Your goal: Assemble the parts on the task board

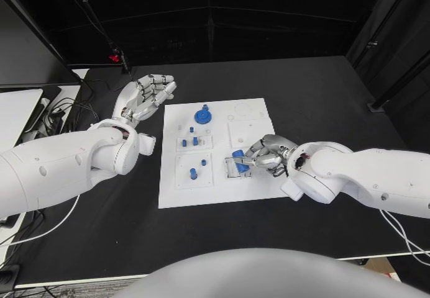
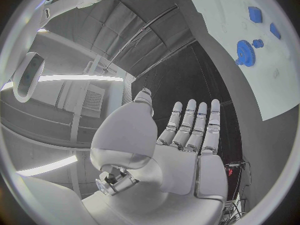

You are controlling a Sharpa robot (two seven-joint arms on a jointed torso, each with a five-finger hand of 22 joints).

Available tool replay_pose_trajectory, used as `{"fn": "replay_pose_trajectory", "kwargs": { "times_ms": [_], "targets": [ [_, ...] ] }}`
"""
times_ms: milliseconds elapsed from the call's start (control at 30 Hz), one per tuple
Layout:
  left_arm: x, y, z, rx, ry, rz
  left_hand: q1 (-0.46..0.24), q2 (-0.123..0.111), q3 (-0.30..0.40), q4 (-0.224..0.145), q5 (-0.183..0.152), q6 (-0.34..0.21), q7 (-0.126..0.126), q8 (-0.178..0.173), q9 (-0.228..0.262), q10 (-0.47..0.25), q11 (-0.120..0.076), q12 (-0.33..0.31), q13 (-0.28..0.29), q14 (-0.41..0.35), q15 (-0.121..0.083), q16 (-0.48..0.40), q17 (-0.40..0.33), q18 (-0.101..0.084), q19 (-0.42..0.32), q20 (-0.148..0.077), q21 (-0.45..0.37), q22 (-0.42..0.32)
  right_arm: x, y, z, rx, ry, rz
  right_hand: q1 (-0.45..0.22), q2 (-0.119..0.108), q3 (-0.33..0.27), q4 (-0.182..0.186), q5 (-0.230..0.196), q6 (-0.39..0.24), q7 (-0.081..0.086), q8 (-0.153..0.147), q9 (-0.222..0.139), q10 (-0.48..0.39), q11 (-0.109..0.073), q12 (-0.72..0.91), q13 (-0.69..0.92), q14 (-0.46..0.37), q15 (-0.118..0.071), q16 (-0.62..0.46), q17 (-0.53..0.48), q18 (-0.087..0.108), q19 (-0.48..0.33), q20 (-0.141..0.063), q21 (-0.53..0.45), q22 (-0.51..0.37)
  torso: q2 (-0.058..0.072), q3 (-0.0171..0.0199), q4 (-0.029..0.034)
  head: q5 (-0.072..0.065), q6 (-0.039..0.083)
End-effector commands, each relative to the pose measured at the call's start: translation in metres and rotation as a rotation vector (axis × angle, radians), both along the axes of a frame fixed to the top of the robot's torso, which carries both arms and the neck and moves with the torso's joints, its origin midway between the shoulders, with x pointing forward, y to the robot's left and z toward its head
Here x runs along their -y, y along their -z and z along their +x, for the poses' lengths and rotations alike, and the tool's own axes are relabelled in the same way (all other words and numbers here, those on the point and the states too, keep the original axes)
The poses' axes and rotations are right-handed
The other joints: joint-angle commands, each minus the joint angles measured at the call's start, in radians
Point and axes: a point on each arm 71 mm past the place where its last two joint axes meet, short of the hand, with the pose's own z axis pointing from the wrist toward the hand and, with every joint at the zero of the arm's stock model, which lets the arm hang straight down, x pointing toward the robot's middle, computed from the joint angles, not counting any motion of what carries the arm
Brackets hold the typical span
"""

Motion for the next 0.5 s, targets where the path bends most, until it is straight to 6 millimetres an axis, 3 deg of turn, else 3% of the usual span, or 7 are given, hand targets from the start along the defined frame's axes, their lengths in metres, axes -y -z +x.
{"fn": "replay_pose_trajectory", "kwargs": {
  "times_ms": [33, 500],
  "targets": [
    [0.0016, -0.0044, -0.0013, 0.052, 0.023, -0.018, 0.0, 0.014, -0.008, 0.0, 0.004, -0.007, 0.138, 0.004, -0.002, -0.007, 0.002, 0.006, -0.001, -0.007, 0.0, 0.006, -0.002, -0.015, 0.004, 0.0, 0.006, -0.002, -0.0015, 0.0013, 0.0002, -0.011, -0.018, -0.055, -0.012, 0.003, -0.001, 0.008, 0.002, 0.048, -0.039, -0.006, 0.002, 0.104, -0.003, 0.003, 0.263, 0.104, -0.007, 0.002, 0.263, -0.015, 0.104, -0.007, 0.003, 0.263, 0.0, 0.0, -0.0001, 0.002, 0.0],
    [0.0008, -0.0038, -0.0014, 0.05, 0.021, -0.017, 0.0, 0.014, -0.008, 0.0, 0.004, -0.007, 0.138, 0.004, -0.002, -0.007, 0.002, 0.006, -0.001, -0.007, 0.0, 0.006, -0.002, -0.015, 0.004, 0.0, 0.006, -0.002, -0.0094, 0.0026, 0.0015, -0.001, -0.039, -0.107, -0.025, 0.004, -0.017, 0.017, 0.0, 0.05, -0.038, -0.015, 0.003, 0.104, -0.002, 0.003, 0.263, 0.104, -0.006, 0.002, 0.263, -0.015, 0.104, -0.007, 0.003, 0.263, 0.0, -0.0003, 0.0012, 0.0, 0.0]
  ]
}}
